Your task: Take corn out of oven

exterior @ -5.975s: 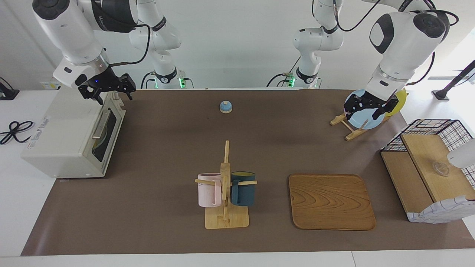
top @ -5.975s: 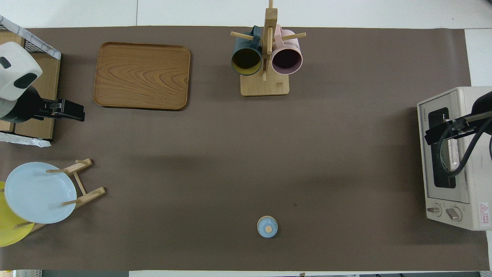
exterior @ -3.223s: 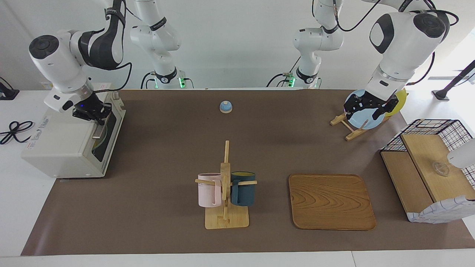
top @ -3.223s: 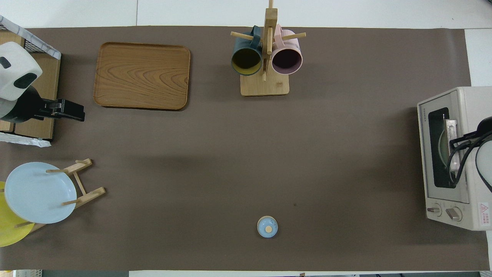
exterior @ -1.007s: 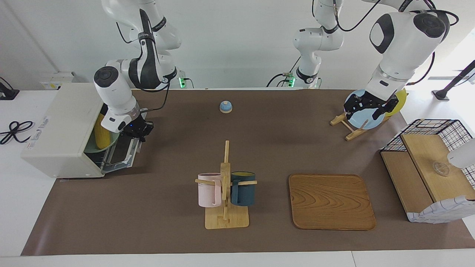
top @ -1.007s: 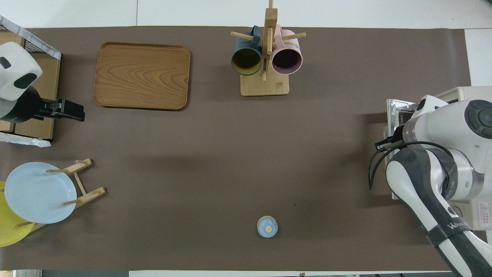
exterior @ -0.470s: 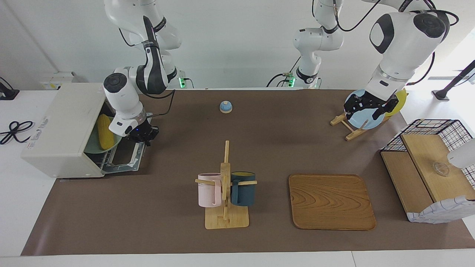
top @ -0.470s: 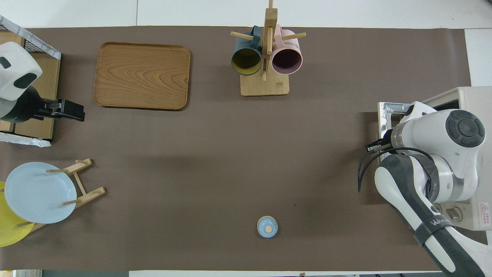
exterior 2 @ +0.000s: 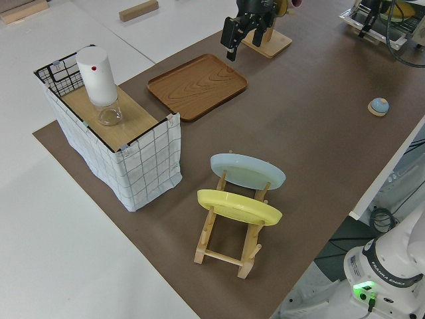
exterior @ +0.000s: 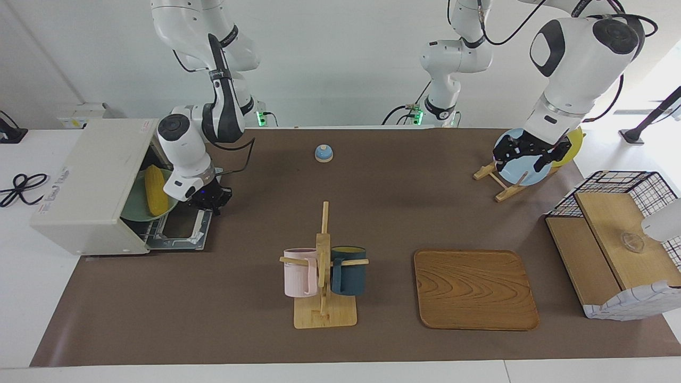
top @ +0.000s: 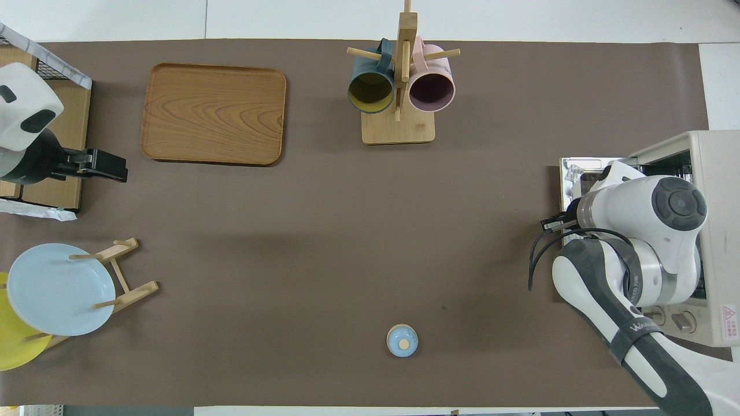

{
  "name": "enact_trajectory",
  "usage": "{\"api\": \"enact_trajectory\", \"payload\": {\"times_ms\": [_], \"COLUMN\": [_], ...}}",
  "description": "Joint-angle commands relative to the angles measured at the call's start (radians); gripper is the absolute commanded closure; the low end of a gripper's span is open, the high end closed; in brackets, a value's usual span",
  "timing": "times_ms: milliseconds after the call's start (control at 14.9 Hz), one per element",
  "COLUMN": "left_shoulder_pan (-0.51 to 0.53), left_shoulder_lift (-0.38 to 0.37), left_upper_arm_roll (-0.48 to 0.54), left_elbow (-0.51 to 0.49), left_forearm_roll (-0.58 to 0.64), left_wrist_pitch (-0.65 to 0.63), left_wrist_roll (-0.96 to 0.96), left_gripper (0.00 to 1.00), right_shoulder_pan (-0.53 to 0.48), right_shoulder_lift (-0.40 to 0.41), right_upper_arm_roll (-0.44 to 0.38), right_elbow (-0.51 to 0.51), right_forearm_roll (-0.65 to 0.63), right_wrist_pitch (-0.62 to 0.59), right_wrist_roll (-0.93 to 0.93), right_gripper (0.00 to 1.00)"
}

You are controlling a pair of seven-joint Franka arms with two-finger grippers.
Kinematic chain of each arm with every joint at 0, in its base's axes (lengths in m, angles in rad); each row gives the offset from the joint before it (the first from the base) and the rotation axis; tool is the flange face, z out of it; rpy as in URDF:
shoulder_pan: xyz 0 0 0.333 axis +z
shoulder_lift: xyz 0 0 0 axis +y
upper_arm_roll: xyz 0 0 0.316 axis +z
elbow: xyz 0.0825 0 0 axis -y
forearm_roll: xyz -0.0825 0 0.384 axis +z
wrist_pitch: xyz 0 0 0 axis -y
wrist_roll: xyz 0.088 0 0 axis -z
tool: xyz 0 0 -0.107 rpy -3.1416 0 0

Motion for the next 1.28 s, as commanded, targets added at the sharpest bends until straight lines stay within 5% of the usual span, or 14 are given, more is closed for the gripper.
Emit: {"api": "enact_trajectory", "payload": {"times_ms": [0,336,470,739,1208], "left_shoulder_pan": [0.01,0.01,0.01,0.01,0.008], "left_shoulder_lift": [-0.018,-0.018,-0.018,-0.018,-0.018], "left_upper_arm_roll": [-0.003,-0.003,-0.003,-0.003,-0.003], "left_elbow": [-0.013,-0.013,-0.013,-0.013,-0.013], "left_forearm_roll": [-0.014,-0.014,-0.012,-0.014,-0.014], "left_wrist_pitch": [0.002,0.002,0.002,0.002,0.002], "left_wrist_roll": [0.012,0.012,0.012,0.012,0.012], "left_gripper": [0.0,0.0,0.0,0.0,0.0], "right_shoulder_pan": [-0.007,0.097,0.12,0.061,-0.084], "right_shoulder_lift": [-0.028,-0.03,-0.034,-0.051,-0.119], "right_upper_arm_roll": [-0.036,-0.036,-0.039,-0.045,-0.046], "right_elbow": [-0.033,-0.022,0.049,0.243,0.16], "right_forearm_roll": [0.016,0.127,0.127,0.032,0.01], "right_wrist_pitch": [-0.03,-0.042,-0.144,-0.427,-0.462], "right_wrist_roll": [0.004,0.034,0.039,0.031,0.033], "right_gripper": [1.0,1.0,1.0,1.0,0.77]}}
